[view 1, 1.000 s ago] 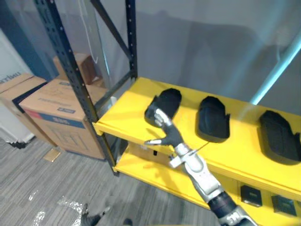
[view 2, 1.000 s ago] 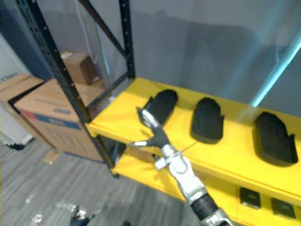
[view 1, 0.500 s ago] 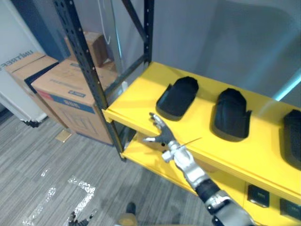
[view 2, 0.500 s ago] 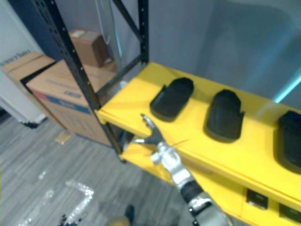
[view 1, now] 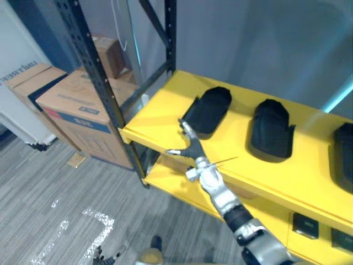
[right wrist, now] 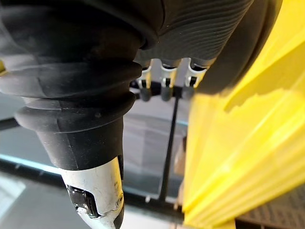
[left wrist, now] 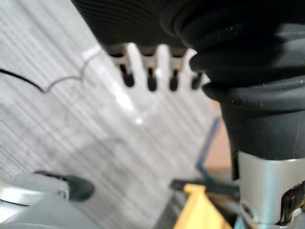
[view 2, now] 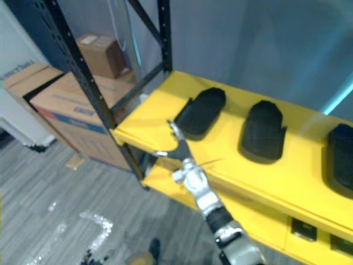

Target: Walk over and take plastic housings, then place them on the shelf

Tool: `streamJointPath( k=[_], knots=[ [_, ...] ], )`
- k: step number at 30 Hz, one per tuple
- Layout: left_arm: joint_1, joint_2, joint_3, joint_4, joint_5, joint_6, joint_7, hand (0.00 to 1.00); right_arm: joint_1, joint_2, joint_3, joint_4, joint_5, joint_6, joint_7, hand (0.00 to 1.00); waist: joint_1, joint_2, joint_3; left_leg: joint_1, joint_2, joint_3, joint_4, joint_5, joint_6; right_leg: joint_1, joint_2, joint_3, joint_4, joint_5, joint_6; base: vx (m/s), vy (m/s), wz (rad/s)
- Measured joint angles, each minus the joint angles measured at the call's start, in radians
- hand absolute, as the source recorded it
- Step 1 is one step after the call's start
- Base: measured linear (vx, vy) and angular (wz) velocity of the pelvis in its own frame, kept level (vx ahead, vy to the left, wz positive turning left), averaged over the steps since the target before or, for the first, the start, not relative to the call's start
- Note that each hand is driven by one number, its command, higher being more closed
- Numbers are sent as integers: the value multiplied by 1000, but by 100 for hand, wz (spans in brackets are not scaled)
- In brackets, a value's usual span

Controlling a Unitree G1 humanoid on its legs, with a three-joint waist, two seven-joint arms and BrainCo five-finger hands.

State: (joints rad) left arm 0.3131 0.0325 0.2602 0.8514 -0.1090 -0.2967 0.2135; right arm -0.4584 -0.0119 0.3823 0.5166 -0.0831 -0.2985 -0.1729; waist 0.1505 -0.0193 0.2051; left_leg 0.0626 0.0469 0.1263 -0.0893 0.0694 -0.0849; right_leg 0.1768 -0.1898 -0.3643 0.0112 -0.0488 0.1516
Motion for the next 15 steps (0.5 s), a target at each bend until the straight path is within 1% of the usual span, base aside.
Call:
streamJointPath(
  k=[1,3,5,7,10,11,13,15],
  knots=[
    [0,0,1,0,0,0,0,0,0,-2,5,0,-1,-3,0,0,0,-1,1,-2,-3,-1,0,0,0,0,-3,-4,0,0,0,-52,32,7],
    [0,2,4,-1,0,1,0,0,0,-3,12,0,-9,-22,-4,0,0,-4,1,-11,-5,-4,0,0,0,-2,-6,-18,-5,0,0,-13,24,8],
    [-1,2,8,-1,0,1,0,0,0,-1,22,-3,-10,-72,-6,0,1,-10,6,-12,-7,-4,0,-2,2,-1,-7,-18,-7,0,1,33,9,4],
    [-2,2,14,-1,0,1,0,0,0,-1,24,-25,-9,-80,0,0,2,-14,8,-12,-7,-4,0,-2,2,0,-7,-18,-6,1,0,58,-8,1],
    [-5,1,14,-2,0,1,0,0,0,-8,24,-51,-9,-64,20,0,1,-15,8,-11,-6,-4,1,2,5,5,-5,-18,-2,10,4,106,-24,1],
    [-8,1,13,-2,0,1,0,0,0,-13,27,-51,-9,-42,22,0,1,-15,8,-11,-6,-4,1,2,5,6,-4,-18,-3,10,4,86,-23,1],
    [-11,1,10,-2,0,0,0,0,0,-22,37,-45,-9,-14,22,0,1,-15,8,-10,-5,-3,1,2,5,6,-3,-18,-3,11,4,68,-19,-1],
    [-13,1,-1,-2,0,1,-1,0,0,-22,35,-18,-9,2,20,0,1,-15,8,-6,-4,-2,1,2,5,9,-3,-18,0,11,4,49,-17,0]
  ],
)
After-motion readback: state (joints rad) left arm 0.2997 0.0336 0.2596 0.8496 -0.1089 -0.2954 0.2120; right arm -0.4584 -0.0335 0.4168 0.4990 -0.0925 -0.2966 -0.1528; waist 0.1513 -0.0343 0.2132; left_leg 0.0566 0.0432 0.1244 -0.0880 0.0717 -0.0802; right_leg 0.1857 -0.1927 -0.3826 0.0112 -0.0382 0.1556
